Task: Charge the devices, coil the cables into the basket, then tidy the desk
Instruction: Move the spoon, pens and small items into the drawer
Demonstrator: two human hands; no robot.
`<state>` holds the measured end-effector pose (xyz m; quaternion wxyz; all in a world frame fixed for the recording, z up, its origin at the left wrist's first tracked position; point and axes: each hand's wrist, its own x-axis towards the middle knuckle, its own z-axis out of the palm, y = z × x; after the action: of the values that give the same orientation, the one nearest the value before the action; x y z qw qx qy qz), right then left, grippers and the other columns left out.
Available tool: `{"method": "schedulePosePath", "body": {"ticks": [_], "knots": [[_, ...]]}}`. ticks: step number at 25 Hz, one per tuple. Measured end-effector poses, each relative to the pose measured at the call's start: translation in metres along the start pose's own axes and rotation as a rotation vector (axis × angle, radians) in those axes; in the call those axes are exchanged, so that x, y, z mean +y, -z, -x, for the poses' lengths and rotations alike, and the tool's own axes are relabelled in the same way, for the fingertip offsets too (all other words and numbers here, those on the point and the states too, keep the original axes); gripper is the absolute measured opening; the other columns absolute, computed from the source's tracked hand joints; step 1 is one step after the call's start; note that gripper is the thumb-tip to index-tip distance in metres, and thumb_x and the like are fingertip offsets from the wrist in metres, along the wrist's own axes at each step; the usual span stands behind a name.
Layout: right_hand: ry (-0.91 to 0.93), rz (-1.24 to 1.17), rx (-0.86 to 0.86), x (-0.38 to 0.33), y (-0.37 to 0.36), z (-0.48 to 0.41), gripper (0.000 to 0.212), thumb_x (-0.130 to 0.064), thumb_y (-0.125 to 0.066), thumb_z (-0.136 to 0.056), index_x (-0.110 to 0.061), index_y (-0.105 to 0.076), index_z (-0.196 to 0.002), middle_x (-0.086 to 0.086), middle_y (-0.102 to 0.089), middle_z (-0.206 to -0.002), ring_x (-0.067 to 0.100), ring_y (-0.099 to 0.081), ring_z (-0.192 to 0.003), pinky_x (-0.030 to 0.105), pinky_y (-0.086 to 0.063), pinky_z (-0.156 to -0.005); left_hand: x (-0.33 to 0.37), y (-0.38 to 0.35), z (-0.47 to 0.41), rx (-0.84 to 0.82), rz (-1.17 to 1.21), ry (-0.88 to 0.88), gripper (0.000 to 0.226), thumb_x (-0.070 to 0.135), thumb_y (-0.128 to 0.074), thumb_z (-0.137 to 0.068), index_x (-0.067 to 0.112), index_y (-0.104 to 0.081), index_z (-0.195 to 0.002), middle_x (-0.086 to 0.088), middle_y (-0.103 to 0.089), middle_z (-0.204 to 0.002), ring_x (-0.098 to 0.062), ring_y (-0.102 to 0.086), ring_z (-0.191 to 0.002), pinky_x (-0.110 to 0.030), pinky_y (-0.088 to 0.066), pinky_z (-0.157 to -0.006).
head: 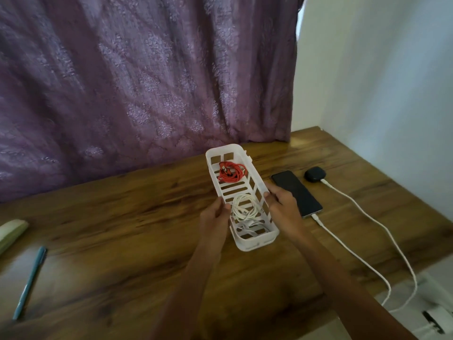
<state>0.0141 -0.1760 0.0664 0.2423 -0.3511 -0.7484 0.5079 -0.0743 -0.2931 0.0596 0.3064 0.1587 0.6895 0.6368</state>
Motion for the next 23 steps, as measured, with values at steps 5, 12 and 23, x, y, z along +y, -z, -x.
{"method": "schedulePosePath", "body": {"ticks": [5, 12, 23], "knots": [[0.024, 0.015, 0.140, -0.011, 0.062, -0.024, 0.032, -0.007, -0.041, -0.097, -0.018, -0.060, -0.120, -0.008, -0.062, -0.095, 0.008, -0.059, -0.089, 0.010, -0.046, -0.070, 0.032, -0.052, -0.022, -0.135, 0.018, -0.072, 0.027, 0.014, -0.050, -0.095, 0.019, -0.062, -0.118, 0.012, -0.069, -0.101, -0.006, -0.065, -0.094, -0.027, -0.053, -0.083], [0.007, 0.053, 0.308, 0.006, 0.188, -0.067, 0.029, -0.007, -0.043, -0.096, -0.011, -0.063, -0.117, 0.008, -0.069, -0.098, 0.025, -0.065, -0.086, 0.035, -0.053, -0.077, 0.059, -0.177, -0.055, -0.342, 0.017, -0.162, 0.023, 0.012, -0.050, -0.094, 0.022, -0.066, -0.107, 0.007, -0.070, -0.105, -0.009, -0.066, -0.099, -0.029, -0.052, -0.087], [-0.006, 0.203, 0.280, 0.112, 0.315, -0.135, 0.028, -0.009, -0.048, -0.095, -0.015, -0.064, -0.118, 0.004, -0.070, -0.103, 0.005, -0.063, -0.075, 0.007, -0.049, -0.063, 0.017, -0.349, -0.102, -0.324, -0.045, -0.037, 0.020, 0.011, -0.052, -0.094, 0.021, -0.067, -0.103, 0.002, -0.071, -0.105, -0.016, -0.068, -0.095, -0.041, -0.053, -0.090]]}}
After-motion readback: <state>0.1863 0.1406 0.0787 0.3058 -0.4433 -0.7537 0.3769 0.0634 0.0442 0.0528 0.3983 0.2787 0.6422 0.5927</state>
